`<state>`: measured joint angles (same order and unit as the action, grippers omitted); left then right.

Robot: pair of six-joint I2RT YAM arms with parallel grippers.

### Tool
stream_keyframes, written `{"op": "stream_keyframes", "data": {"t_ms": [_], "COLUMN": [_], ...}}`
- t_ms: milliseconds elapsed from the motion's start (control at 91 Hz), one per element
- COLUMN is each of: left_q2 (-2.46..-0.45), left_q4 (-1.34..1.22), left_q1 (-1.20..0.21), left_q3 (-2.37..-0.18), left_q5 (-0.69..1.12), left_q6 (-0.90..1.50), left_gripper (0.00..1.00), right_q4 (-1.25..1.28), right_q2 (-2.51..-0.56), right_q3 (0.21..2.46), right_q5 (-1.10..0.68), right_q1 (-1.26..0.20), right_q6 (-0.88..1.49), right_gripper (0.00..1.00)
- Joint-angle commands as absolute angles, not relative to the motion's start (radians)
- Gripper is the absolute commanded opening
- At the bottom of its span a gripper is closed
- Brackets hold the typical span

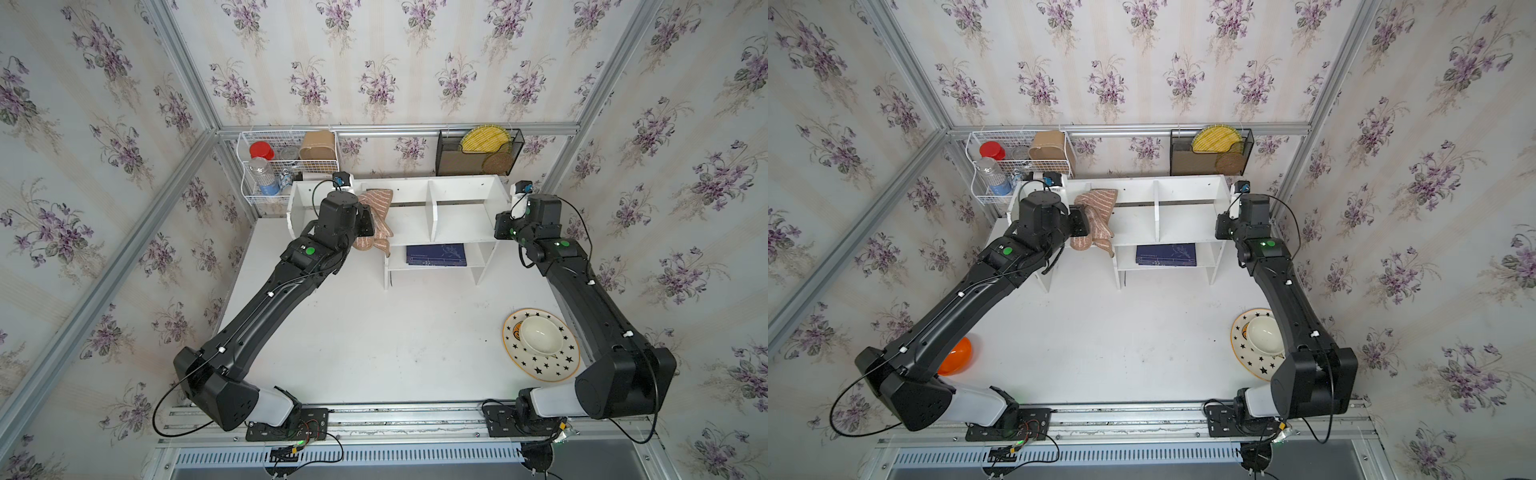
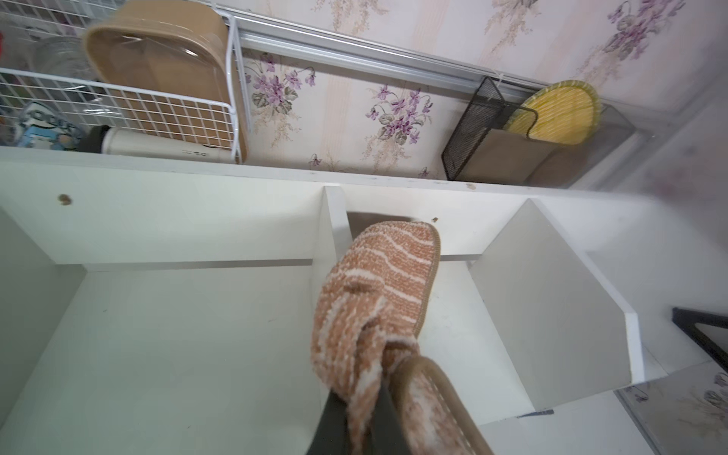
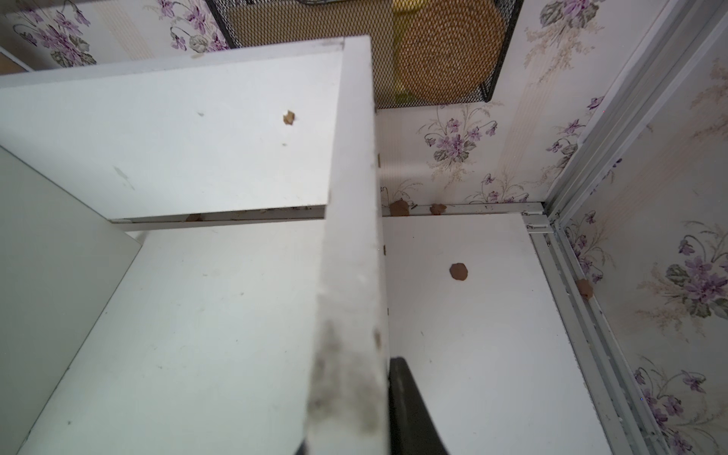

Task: Wipe the bookshelf clean with a cloth
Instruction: Wipe the dust from the shelf.

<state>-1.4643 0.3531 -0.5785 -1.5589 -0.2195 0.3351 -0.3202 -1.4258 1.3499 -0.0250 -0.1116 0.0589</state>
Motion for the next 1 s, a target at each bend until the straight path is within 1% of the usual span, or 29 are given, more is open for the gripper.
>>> {"op": "stream_keyframes", "data": {"t_ms": [0, 132, 319, 593, 681, 780, 901, 989], "left_q2": [-1.523, -1.623, -1.669, -1.555, -1.517, -1.505, -1.548, -1.607], "left_q4": [0.296, 0.356, 0.364, 0.402, 0.413, 0.396, 0.378, 0.401], "left_q1": [-0.604, -0.621, -0.623, -0.620, -0.618, -0.618, -0.624, -0.645], "left_q3": [-1.590, -1.645, -1.648, -1.620, -1.602, -1.593, -1.626, -1.684], "left_q5": [-0.079, -0.065, -0.116, -0.306, -0.333, -0.279, -0.095, -0.016], "left_q6": [0.319, 0.315, 0.332, 0.319, 0.310, 0.305, 0.304, 0.298], "left_gripper": [0.00, 0.00, 0.00, 0.00, 0.00, 0.00, 0.00, 0.00], "right_q4": [-0.404, -0.406, -0.404, -0.398, -0.395, -0.391, -0.392, -0.396], "right_q2": [-1.427, -1.418, -1.411, -1.411, -1.409, -1.405, -1.402, -1.395], "right_q3": [1.344, 1.345, 1.338, 1.333, 1.330, 1.325, 1.325, 1.324], "right_q5": [-0.187, -0.187, -0.195, -0.190, -0.190, -0.189, -0.195, -0.189], "right_q1": [-0.117, -0.117, -0.117, -0.118, -0.118, -0.113, -0.117, -0.117], "right_q6": [0.245, 0.245, 0.250, 0.249, 0.248, 0.251, 0.256, 0.254], "right_gripper": [0.00, 0.00, 0.00, 0.00, 0.00, 0.00, 0.00, 0.00]}}
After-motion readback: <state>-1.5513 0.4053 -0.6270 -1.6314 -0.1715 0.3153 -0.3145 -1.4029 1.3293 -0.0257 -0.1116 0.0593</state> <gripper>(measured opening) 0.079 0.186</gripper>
